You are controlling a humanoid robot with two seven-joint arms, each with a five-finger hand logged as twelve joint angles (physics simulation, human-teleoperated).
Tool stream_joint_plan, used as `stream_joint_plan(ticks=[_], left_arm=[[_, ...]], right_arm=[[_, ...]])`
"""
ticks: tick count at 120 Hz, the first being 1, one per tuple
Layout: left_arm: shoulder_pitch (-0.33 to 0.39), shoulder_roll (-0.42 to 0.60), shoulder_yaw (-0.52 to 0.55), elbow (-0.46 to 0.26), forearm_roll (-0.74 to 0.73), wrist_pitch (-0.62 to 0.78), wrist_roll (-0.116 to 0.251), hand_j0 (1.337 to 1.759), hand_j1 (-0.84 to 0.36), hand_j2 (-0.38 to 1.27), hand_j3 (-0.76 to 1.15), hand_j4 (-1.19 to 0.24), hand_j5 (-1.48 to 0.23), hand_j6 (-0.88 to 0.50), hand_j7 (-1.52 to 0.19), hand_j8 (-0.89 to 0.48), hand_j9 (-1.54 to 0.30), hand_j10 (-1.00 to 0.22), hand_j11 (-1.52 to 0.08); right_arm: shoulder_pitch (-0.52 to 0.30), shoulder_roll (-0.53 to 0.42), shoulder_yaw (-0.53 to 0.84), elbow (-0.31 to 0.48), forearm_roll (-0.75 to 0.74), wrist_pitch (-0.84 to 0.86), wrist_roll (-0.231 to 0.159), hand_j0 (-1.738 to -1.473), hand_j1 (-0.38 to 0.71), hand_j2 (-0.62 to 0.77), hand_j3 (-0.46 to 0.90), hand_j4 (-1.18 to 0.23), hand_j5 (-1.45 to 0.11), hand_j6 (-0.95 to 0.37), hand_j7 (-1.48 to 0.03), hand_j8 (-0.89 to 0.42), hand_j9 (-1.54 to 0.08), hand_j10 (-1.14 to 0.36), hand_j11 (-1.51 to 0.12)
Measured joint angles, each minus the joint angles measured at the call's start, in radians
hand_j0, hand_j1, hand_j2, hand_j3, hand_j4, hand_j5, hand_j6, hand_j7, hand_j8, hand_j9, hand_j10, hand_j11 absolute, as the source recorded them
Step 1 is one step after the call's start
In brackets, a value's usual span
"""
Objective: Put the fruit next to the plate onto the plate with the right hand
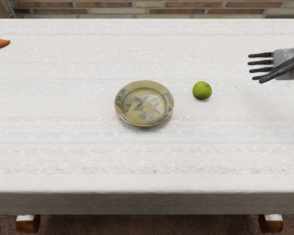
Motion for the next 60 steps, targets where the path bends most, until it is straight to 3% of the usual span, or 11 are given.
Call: stream_joint_plan(ticks=[32, 47, 60], left_arm=[[0.0, 0.0, 0.0, 0.0, 0.0, 0.0, 0.0, 1.658, 0.35, 0.0, 0.0, 0.0, 0.0, 0.0, 0.0, 0.0, 0.0, 0.0, 0.0], [0.0, 0.0, 0.001, 0.0, 0.0, 0.0, 0.0, 1.658, 0.35, 0.0, 0.0, 0.0, 0.0, 0.0, 0.0, 0.0, 0.0, 0.0, 0.0], [0.002, 0.0, 0.001, 0.0, 0.0, 0.0, 0.0, 1.658, 0.35, 0.0, 0.0, 0.0, 0.0, 0.0, 0.0, 0.0, 0.0, 0.0, 0.0]], right_arm=[[0.025, 0.004, -0.013, 0.004, -0.002, 0.0, 0.0, -1.658, -0.35, 0.0, 0.0, 0.0, 0.0, 0.0, 0.0, 0.0, 0.0, 0.0, 0.0], [0.14, 0.032, -0.123, 0.007, -0.128, 0.0, 0.0, -1.658, -0.35, 0.0, 0.0, 0.0, 0.0, 0.0, 0.0, 0.0, 0.0, 0.0, 0.0], [0.286, 0.124, -0.335, 0.013, -0.209, 0.0, 0.0, -1.658, -0.35, 0.0, 0.0, 0.0, 0.0, 0.0, 0.0, 0.0, 0.0, 0.0, 0.0]])
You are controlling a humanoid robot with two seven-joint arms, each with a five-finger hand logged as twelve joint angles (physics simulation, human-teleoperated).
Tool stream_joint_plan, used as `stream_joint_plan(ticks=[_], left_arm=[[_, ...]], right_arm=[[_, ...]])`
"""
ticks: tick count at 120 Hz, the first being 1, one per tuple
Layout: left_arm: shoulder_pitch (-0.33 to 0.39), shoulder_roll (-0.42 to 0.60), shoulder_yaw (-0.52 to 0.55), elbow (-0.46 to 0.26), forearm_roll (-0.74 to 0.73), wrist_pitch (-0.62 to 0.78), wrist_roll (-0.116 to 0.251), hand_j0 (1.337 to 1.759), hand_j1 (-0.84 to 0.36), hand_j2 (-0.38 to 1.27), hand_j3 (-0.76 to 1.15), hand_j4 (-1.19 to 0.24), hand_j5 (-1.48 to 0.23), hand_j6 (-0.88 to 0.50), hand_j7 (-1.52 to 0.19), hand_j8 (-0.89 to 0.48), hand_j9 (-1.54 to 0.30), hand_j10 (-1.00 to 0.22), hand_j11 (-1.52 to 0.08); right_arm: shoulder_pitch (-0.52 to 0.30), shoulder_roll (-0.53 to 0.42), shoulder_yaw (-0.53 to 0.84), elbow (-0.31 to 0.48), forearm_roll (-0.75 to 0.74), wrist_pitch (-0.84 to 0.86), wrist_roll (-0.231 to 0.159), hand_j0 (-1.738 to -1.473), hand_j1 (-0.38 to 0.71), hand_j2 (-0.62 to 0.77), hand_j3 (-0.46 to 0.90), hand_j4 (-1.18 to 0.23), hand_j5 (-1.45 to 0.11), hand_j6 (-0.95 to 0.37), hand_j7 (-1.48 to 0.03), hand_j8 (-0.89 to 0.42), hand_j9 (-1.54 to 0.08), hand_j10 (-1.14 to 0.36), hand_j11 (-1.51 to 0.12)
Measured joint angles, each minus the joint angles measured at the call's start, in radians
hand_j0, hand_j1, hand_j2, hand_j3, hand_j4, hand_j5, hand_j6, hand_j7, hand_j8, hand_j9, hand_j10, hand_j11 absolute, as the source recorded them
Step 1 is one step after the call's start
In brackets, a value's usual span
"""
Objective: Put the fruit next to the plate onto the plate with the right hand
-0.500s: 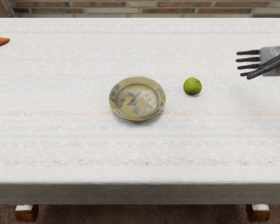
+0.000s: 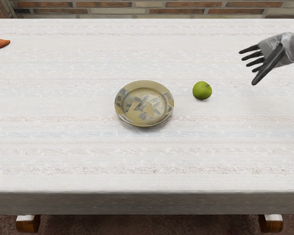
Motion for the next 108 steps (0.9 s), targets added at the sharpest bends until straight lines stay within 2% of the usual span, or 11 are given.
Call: stream_joint_plan(ticks=[18, 33, 44, 59, 72, 87, 108], left_arm=[[0.0, 0.0, 0.0, 0.0, 0.0, 0.0, 0.0, 1.658, 0.35, 0.0, 0.0, 0.0, 0.0, 0.0, 0.0, 0.0, 0.0, 0.0, 0.0], [0.0, 0.0, 0.0, 0.0, 0.0, 0.0, 0.0, 1.658, 0.35, 0.0, 0.0, 0.0, 0.0, 0.0, 0.0, 0.0, 0.0, 0.0, 0.0], [0.0, 0.0, 0.0, 0.0, 0.0, 0.0, 0.0, 1.658, 0.35, 0.0, 0.0, 0.0, 0.0, 0.0, 0.0, 0.0, 0.0, 0.0, 0.0], [0.0, 0.0, 0.0, 0.0, 0.0, 0.0, 0.0, 1.658, 0.35, 0.0, 0.0, 0.0, 0.0, 0.0, 0.0, 0.0, 0.0, 0.0, 0.0], [0.0, 0.0, 0.0, 0.0, 0.0, 0.0, 0.0, 1.658, 0.35, 0.0, 0.0, 0.0, 0.0, 0.0, 0.0, 0.0, 0.0, 0.0, 0.0], [0.0, 0.0, 0.0, 0.0, 0.0, 0.0, 0.0, 1.658, 0.35, 0.0, 0.0, 0.0, 0.0, 0.0, 0.0, 0.0, 0.0, 0.0, 0.0], [0.0, 0.0, 0.0, 0.0, 0.0, 0.0, 0.0, 1.658, 0.35, 0.0, 0.0, 0.0, 0.0, 0.0, 0.0, 0.0, 0.0, 0.0, 0.0]], right_arm=[[0.164, 0.192, -0.313, 0.006, -0.042, 0.0, 0.0, -1.658, -0.35, 0.0, 0.0, 0.0, 0.0, 0.0, 0.0, 0.0, 0.0, 0.0, 0.0], [0.222, 0.251, -0.428, 0.017, -0.074, 0.0, 0.0, -1.658, -0.35, 0.0, 0.0, 0.0, 0.0, 0.0, 0.0, 0.0, 0.0, 0.0, 0.0], [0.24, 0.277, -0.475, 0.074, -0.14, -0.004, 0.0, -1.658, -0.35, 0.0, 0.0, 0.0, 0.0, 0.0, 0.0, 0.0, 0.0, 0.0, 0.0], [0.243, 0.287, -0.493, 0.169, -0.231, -0.157, 0.0, -1.658, -0.35, 0.0, 0.0, 0.0, 0.0, 0.0, 0.0, 0.0, 0.0, 0.0, 0.0], [0.218, 0.293, -0.497, 0.228, -0.336, -0.403, 0.0, -1.658, -0.35, 0.0, 0.0, 0.0, 0.0, 0.0, 0.0, 0.0, 0.0, 0.0, 0.0], [0.159, 0.309, -0.498, 0.256, -0.396, -0.559, 0.0, -1.658, -0.35, 0.0, 0.0, 0.0, 0.0, 0.0, 0.0, 0.0, 0.0, 0.0, 0.0], [0.102, 0.314, -0.498, 0.265, -0.463, -0.626, 0.0, -1.658, -0.35, 0.0, 0.0, 0.0, 0.0, 0.0, 0.0, 0.0, 0.0, 0.0, 0.0]])
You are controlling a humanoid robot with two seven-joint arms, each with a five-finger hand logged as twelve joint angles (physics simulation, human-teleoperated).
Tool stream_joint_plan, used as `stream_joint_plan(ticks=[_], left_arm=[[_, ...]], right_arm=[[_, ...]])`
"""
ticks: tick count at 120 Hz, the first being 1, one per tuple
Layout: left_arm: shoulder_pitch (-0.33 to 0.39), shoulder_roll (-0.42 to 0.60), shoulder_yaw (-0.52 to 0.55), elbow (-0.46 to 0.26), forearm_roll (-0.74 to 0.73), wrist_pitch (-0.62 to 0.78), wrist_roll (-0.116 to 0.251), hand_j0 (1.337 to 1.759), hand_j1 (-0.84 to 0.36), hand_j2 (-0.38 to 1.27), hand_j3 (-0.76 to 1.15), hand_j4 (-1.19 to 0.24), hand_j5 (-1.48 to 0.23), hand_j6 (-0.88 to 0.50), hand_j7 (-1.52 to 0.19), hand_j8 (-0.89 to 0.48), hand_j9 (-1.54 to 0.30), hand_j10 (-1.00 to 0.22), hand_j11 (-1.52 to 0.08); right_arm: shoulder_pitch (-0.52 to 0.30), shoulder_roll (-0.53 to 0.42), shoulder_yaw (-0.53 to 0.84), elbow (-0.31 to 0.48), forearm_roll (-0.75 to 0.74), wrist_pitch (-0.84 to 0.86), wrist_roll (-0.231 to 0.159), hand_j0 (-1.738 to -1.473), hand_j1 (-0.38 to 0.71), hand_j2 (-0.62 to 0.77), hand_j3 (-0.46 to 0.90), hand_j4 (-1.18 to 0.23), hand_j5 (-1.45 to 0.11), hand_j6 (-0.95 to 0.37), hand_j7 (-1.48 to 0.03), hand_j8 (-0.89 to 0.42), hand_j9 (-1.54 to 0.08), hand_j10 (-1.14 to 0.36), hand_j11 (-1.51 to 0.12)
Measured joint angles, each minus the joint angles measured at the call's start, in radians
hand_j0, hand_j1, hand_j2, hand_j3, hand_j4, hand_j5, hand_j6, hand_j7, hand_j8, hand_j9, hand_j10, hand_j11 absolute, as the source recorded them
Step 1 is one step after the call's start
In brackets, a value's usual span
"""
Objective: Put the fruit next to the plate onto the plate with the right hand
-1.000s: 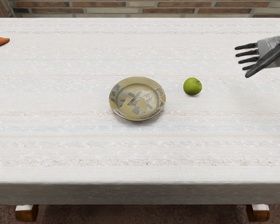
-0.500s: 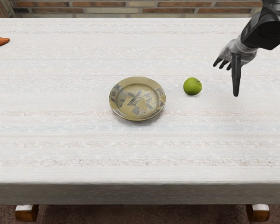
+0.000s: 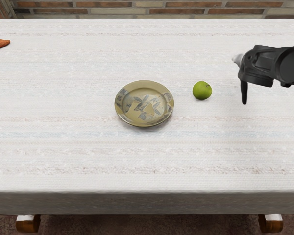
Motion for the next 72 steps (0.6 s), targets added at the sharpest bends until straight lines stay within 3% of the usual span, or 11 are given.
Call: stream_joint_plan(ticks=[25, 72], left_arm=[[0.0, 0.0, 0.0, 0.0, 0.0, 0.0, 0.0, 1.658, 0.35, 0.0, 0.0, 0.0, 0.0, 0.0, 0.0, 0.0, 0.0, 0.0, 0.0], [0.0, 0.0, 0.0, 0.0, 0.0, 0.0, 0.0, 1.658, 0.35, 0.0, 0.0, 0.0, 0.0, 0.0, 0.0, 0.0, 0.0, 0.0, 0.0]], right_arm=[[-0.064, 0.032, 0.035, -0.007, -0.023, -0.088, 0.0, -1.658, -0.35, 0.0, 0.0, 0.0, 0.0, 0.0, 0.0, 0.0, 0.0, 0.0, 0.0], [-0.084, 0.141, 0.085, -0.004, -0.075, -0.202, 0.0, -1.658, -0.35, 0.0, 0.0, 0.0, 0.0, 0.0, 0.0, 0.0, 0.0, 0.0, 0.0]])
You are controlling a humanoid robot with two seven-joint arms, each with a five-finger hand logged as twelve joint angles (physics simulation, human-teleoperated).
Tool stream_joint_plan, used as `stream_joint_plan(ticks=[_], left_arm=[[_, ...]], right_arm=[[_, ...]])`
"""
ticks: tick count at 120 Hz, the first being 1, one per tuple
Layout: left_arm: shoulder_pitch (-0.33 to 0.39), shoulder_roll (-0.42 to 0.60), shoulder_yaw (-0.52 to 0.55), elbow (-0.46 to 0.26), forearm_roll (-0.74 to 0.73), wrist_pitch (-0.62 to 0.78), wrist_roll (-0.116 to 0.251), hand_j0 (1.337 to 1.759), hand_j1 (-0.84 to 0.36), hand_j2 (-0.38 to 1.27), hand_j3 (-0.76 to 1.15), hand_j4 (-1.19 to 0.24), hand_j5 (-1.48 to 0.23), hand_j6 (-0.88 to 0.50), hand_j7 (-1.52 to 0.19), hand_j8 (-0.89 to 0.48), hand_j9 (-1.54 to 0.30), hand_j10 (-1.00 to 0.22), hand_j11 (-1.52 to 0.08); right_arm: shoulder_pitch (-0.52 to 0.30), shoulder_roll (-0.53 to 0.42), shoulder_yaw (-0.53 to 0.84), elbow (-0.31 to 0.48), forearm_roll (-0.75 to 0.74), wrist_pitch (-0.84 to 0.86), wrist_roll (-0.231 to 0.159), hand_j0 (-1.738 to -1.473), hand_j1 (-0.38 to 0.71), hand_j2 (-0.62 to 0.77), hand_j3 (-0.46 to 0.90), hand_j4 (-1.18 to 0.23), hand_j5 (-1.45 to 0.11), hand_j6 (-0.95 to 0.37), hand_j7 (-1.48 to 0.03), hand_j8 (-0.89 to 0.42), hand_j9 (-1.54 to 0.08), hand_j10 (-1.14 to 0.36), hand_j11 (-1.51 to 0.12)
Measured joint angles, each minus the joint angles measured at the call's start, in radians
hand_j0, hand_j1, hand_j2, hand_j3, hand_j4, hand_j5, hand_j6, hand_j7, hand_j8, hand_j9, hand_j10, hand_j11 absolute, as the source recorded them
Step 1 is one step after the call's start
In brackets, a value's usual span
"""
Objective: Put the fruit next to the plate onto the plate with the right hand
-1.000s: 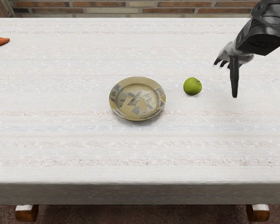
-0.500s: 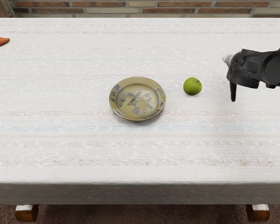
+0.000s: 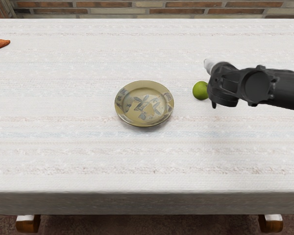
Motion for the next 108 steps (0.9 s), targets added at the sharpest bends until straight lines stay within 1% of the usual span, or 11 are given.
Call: stream_joint_plan(ticks=[15, 37, 61, 76, 108], left_arm=[[0.0, 0.0, 0.0, 0.0, 0.0, 0.001, 0.0, 1.658, 0.35, 0.0, 0.0, 0.0, 0.0, 0.0, 0.0, 0.0, 0.0, 0.0, 0.0], [0.0, 0.0, 0.0, 0.0, 0.0, 0.0, 0.0, 1.658, 0.35, 0.0, 0.0, 0.0, 0.0, 0.0, 0.0, 0.0, 0.0, 0.0, 0.0], [0.0, 0.0, 0.0, 0.0, 0.0, 0.0, 0.0, 1.658, 0.35, 0.0, 0.0, 0.0, 0.0, 0.0, 0.0, 0.0, 0.0, 0.0, 0.0], [-0.002, 0.0, 0.0, 0.0, 0.0, 0.0, 0.0, 1.658, 0.35, 0.0, 0.0, 0.0, 0.0, 0.0, 0.0, 0.0, 0.0, 0.0, 0.0], [-0.002, 0.0, 0.0, 0.0, 0.0, 0.0, 0.0, 1.658, 0.35, 0.0, 0.0, 0.0, 0.0, 0.0, 0.0, 0.0, 0.0, 0.0, 0.0]], right_arm=[[-0.006, 0.028, 0.005, 0.0, -0.007, -0.019, 0.0, -1.658, -0.34, 0.0, 0.0, -0.01, -0.01, -0.01, -0.01, -0.01, -0.01, -0.01, -0.01], [-0.028, 0.041, 0.007, 0.0, -0.008, -0.044, 0.0, -1.658, -0.22, -0.02, 0.0, -0.11, -0.14, -0.11, -0.14, -0.11, -0.14, -0.11, -0.14], [-0.04, 0.015, 0.034, -0.013, -0.006, -0.049, 0.0, -1.658, -0.13, -0.04, 0.0, -0.19, -0.24, -0.19, -0.24, -0.19, -0.24, -0.19, -0.24], [-0.068, -0.004, 0.079, -0.048, -0.006, -0.01, 0.0, -1.658, -0.07, -0.04, 0.0, -0.23, -0.3, -0.23, -0.3, -0.23, -0.3, -0.23, -0.3], [-0.09, -0.02, 0.097, -0.072, -0.008, 0.018, 0.0, -1.658, -0.02, -0.05, 0.0, -0.27, -0.35, -0.27, -0.35, -0.27, -0.35, -0.27, -0.35]])
